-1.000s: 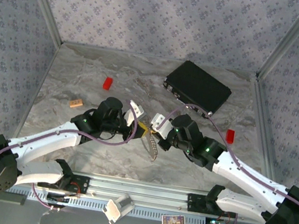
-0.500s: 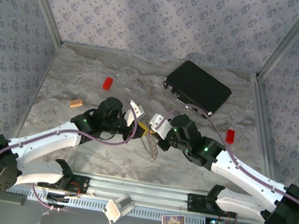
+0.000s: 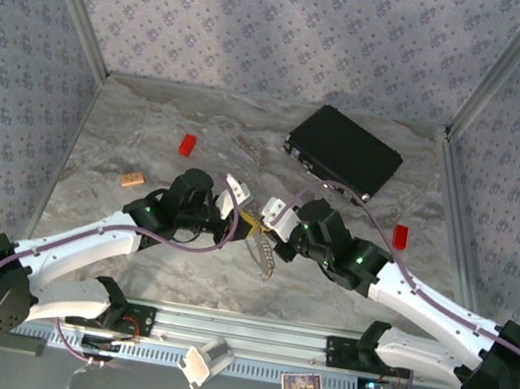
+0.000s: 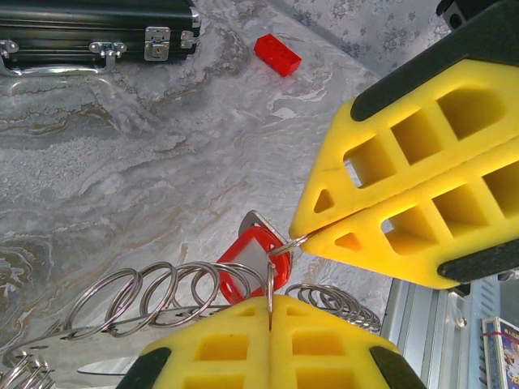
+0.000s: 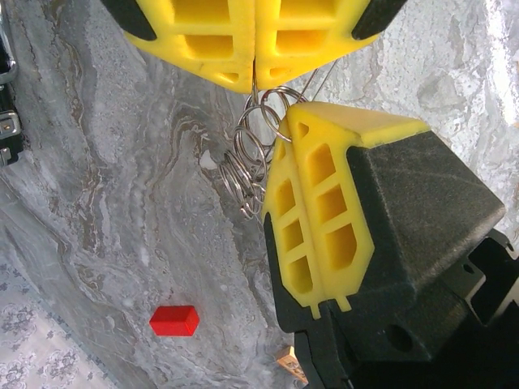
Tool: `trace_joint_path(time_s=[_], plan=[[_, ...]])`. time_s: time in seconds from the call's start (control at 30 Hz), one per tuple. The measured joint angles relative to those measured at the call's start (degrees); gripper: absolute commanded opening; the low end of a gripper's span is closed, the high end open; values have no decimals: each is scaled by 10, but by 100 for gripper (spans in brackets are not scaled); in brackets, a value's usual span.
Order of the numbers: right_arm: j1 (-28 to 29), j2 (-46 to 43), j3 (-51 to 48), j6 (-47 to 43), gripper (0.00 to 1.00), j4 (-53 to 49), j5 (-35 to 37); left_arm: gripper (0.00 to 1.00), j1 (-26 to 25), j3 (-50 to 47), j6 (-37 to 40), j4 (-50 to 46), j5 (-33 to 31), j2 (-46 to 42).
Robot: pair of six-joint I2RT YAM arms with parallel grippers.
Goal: Put the keys on the keyring
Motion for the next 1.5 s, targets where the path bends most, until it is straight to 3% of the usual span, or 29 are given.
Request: trace_joint_path(time_s=[1.5], plan=[[1, 9, -1, 0, 0, -13, -16, 0, 0, 0, 0, 0, 2, 2]])
